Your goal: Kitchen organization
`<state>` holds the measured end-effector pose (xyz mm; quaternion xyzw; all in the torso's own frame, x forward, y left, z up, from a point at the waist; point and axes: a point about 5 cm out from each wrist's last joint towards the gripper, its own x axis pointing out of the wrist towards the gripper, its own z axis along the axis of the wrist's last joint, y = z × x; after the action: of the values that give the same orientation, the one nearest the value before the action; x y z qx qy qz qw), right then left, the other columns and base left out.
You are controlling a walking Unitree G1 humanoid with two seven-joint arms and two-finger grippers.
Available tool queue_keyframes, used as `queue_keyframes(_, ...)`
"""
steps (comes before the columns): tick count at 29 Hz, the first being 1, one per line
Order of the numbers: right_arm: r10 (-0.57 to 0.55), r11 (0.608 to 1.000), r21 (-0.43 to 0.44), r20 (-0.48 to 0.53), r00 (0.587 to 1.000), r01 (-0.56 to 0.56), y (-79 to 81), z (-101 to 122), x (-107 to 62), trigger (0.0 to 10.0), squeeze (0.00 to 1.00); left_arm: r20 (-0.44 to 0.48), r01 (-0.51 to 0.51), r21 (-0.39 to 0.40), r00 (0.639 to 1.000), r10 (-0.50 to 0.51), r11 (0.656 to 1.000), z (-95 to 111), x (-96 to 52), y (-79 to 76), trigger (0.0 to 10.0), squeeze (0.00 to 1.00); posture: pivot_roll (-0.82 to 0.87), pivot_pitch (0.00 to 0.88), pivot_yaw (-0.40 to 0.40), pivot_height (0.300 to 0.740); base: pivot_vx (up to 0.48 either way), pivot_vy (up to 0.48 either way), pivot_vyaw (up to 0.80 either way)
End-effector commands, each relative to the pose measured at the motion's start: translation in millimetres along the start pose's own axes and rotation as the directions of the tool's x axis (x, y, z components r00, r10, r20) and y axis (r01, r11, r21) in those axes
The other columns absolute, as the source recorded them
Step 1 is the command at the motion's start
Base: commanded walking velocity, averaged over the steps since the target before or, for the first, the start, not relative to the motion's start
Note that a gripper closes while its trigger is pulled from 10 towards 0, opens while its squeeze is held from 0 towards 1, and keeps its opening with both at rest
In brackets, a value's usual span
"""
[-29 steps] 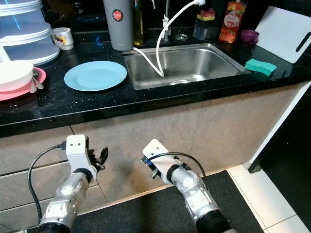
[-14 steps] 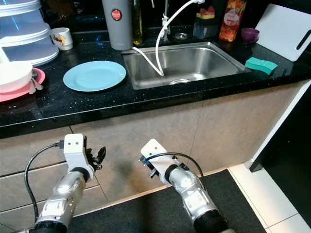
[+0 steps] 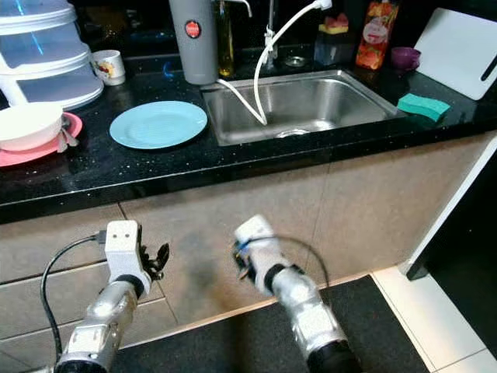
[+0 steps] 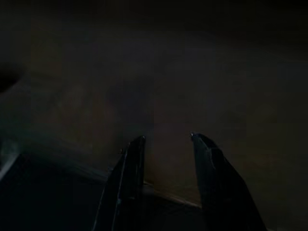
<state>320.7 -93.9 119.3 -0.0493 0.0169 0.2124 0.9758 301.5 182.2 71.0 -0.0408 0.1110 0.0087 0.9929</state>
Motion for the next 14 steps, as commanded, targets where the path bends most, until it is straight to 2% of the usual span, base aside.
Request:
queue_keyframes(1, -0.125, 0.988, 0.087, -0.011, 0.992, 0.126, -13.1, 4, -5.6, 10.0, 0.00, -0.012, -0.012, 0.012, 1.000, 0.012, 1.000, -2, -2.7, 1.2, 10.0, 0.00, -0.04, 0.065, 0.045, 0.740, 0.000, 0.000, 0.00)
queue_keyframes(2, -0.147, 0.975, 0.168, 0.000, 0.989, 0.145, -17.9, 10, -7.4, 10.0, 0.00, -0.008, -0.019, 0.010, 1.000, 0.019, 1.000, -2, -3.4, 2.0, 10.0, 0.00, -0.04, 0.069, 0.046, 0.740, 0.000, 0.000, 0.00)
queue_keyframes(3, -0.147, 0.975, 0.168, 0.000, 0.989, 0.145, -17.9, 10, -7.4, 10.0, 0.00, -0.008, -0.019, 0.010, 1.000, 0.019, 1.000, -2, -3.4, 2.0, 10.0, 0.00, -0.04, 0.069, 0.046, 0.740, 0.000, 0.000, 0.00)
queue_keyframes(4, -0.176, 0.929, 0.339, 0.052, 0.983, 0.149, -26.1, 21, -8.4, 10.0, 0.00, 0.010, -0.033, 0.009, 0.999, 0.033, 0.999, 3, -4.2, 3.7, 10.0, 0.00, -0.05, 0.074, 0.043, 0.740, 0.000, 0.000, 0.00)
queue_keyframes(5, -0.194, 0.878, 0.455, 0.049, 0.980, 0.151, -30.0, 23, -8.5, 10.0, 0.00, 0.024, -0.041, 0.008, 0.999, 0.041, 0.999, 6, -4.4, 4.5, 10.0, 0.00, -0.05, 0.076, 0.042, 0.740, 0.000, 0.000, 0.00)
queue_keyframes(6, -0.194, 0.878, 0.455, 0.049, 0.980, 0.151, -30.0, 23, -8.5, 10.0, 0.00, 0.024, -0.041, 0.008, 0.999, 0.041, 0.999, 6, -4.4, 4.5, 10.0, 0.00, -0.05, 0.076, 0.042, 0.740, 0.000, 0.000, 0.00)
queue_keyframes(8, -0.199, 0.799, 0.587, 0.056, 0.978, 0.129, -32.3, 27, -8.3, 10.0, 0.00, 0.048, -0.050, -0.006, 0.998, 0.050, 0.999, 12, -5.7, 4.5, 10.0, 0.00, -0.05, 0.083, 0.042, 0.740, 0.000, 0.000, 0.00)
queue_keyframes(9, -0.173, 0.770, 0.630, 0.049, 0.984, 0.103, -28.1, 26, -8.4, 10.0, 0.00, 0.059, -0.052, -0.016, 0.997, 0.053, 0.999, 15, -6.9, 4.2, 10.0, 0.00, -0.05, 0.084, 0.041, 0.740, 0.000, 0.000, 0.00)
queue_keyframes(11, -0.140, 0.765, 0.638, 0.039, 0.989, 0.084, -22.7, 26, -8.4, 10.0, 0.00, 0.068, -0.047, -0.037, 0.996, 0.050, 0.998, 18, -8.3, 3.4, 10.0, 0.00, -0.05, 0.084, 0.040, 0.740, 0.000, 0.000, 0.00)
queue_keyframes(12, -0.146, 0.790, 0.605, 0.029, 0.989, 0.099, -17.5, 28, -8.4, 10.0, 0.00, 0.081, -0.047, -0.050, 0.995, 0.051, 0.998, 23, -10.1, 2.5, 10.0, 0.00, -0.05, 0.084, 0.036, 0.740, 0.000, 0.000, 0.00)
queue_keyframes(13, -0.183, 0.814, 0.556, -0.026, 0.983, 0.167, -15.4, 26, -9.7, 10.0, 0.00, 0.097, -0.040, -0.056, 0.994, 0.045, 0.998, 27, -11.7, 0.7, 10.0, 0.00, -0.05, 0.087, 0.027, 0.740, 0.000, 0.000, 0.00)
queue_keyframes(14, -0.095, 0.859, 0.492, -0.118, 0.988, 0.142, -8.1, 23, -5.9, 10.0, 0.00, 0.126, -0.025, -0.069, 0.991, 0.033, 0.997, 35, -14.6, -4.3, 10.0, 0.00, -0.05, 0.089, 0.008, 0.740, 0.000, 0.000, 0.00)
